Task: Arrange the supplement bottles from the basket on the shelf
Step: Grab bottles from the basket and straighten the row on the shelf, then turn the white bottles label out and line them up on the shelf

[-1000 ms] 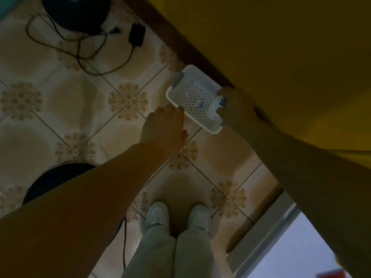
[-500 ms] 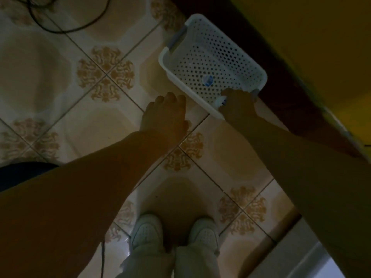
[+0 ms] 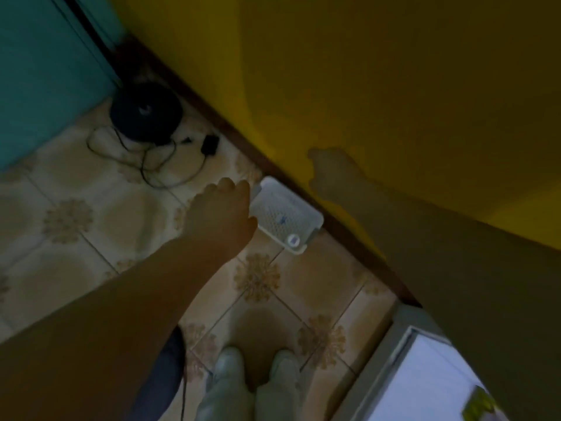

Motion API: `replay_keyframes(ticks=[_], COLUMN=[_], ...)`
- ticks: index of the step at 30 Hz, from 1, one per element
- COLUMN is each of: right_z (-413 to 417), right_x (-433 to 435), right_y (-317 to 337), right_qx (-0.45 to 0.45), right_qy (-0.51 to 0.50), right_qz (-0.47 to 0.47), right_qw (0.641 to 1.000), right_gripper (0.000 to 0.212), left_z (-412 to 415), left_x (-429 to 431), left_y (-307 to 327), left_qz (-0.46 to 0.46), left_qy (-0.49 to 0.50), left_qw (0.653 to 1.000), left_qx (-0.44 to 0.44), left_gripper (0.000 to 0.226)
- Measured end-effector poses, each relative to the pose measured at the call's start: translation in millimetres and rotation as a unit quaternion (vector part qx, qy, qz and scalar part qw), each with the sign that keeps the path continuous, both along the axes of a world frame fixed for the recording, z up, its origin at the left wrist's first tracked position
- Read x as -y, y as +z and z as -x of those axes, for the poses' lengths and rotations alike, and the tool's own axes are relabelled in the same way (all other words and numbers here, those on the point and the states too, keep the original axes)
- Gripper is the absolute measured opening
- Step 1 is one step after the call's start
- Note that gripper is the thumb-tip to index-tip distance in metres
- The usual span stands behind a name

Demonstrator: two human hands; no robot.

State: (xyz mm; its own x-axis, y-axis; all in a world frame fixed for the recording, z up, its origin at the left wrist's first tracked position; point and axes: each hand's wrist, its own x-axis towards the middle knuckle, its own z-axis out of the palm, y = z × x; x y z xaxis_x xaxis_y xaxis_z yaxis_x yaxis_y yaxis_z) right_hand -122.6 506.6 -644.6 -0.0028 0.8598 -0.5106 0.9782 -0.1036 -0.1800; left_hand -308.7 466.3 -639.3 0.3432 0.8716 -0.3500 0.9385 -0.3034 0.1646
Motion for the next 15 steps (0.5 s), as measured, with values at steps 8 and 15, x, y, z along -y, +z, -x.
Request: replay_keyframes(ticks=[8,15], right_z=[24.5,26.6], right_x=[-10.1,78.8], right_y=[332.8,549.5], right_qx=[0.022,0.042], right_qy=[0.016,-0.023], right_qz=[-0.165,-0.316], right_qw=[0.986,0.948], right_gripper=[0.038,0.041], left_z=[20.8,24.6], left_x=[-15.5,42.6], left_y=[312.0,507.4], left_qz=[-0.145,-0.235], left_qy=[0.014,0.009], left_qw=[0.989,0.969], left_qx=[0.035,0.077], left_gripper=[0.037,0.052])
